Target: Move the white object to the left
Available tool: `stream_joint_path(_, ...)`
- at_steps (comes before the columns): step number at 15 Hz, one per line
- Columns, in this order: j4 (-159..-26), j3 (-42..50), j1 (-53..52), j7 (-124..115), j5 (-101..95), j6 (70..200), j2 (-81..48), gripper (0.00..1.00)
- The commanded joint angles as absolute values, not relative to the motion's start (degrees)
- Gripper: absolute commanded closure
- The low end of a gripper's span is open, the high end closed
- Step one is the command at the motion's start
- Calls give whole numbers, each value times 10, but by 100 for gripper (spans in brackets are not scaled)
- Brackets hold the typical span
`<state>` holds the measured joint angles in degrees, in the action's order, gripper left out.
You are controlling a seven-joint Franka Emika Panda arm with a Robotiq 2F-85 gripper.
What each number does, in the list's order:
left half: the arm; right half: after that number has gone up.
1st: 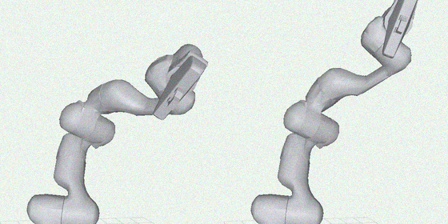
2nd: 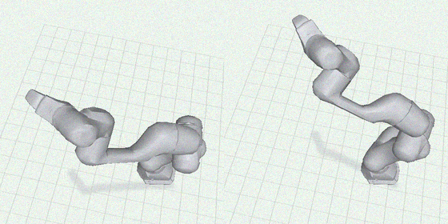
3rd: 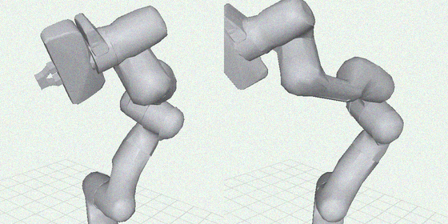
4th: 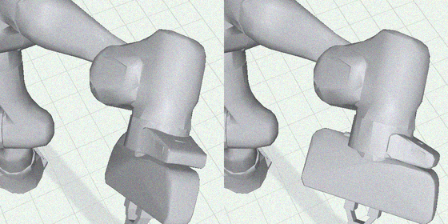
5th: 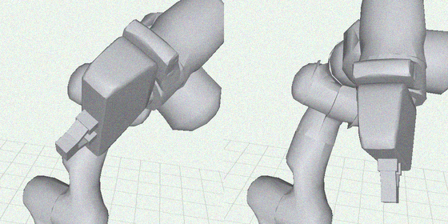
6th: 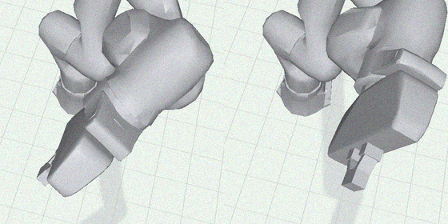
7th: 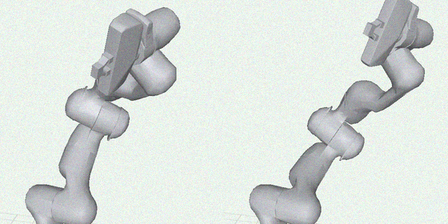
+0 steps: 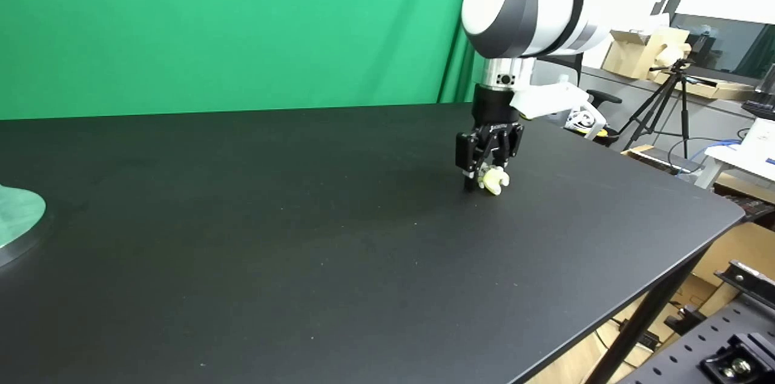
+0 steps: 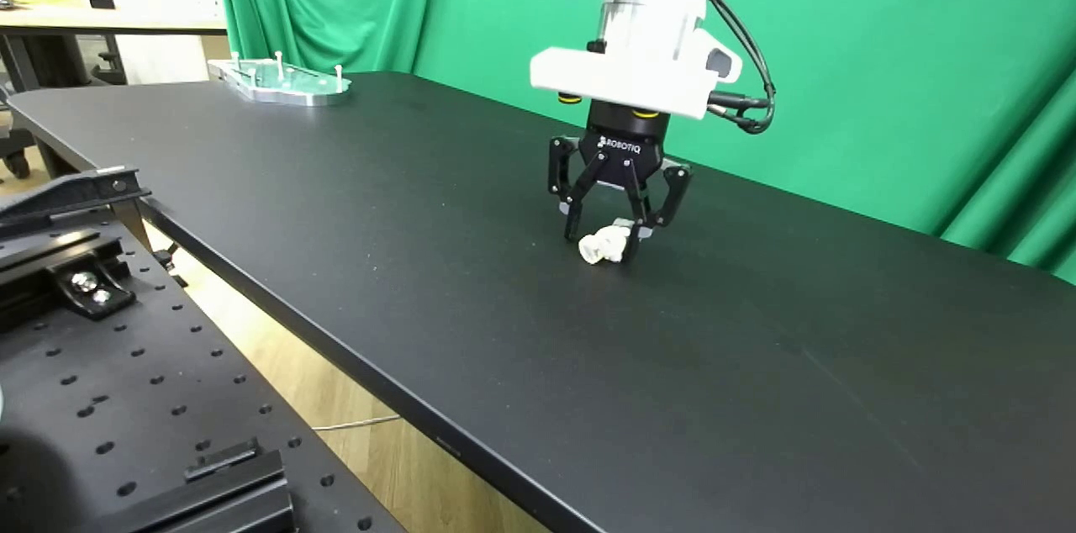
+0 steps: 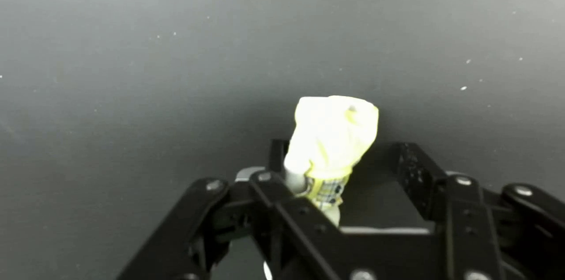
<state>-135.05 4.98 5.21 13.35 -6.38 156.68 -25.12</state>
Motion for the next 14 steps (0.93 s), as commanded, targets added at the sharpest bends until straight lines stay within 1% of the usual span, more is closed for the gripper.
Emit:
stream_joint_path(1, -1359, 47, 55, 108, -58, 1588, -248, 61)
stream_joint_path(6, -1360, 68, 32, 90, -83, 1604, -229, 94)
stream_joint_path(10, -1342, 95, -15, 67, -145, 1609, -215, 93)
stream_joint_path(14, -1303, 91, -54, 55, -195, 1599, -213, 93)
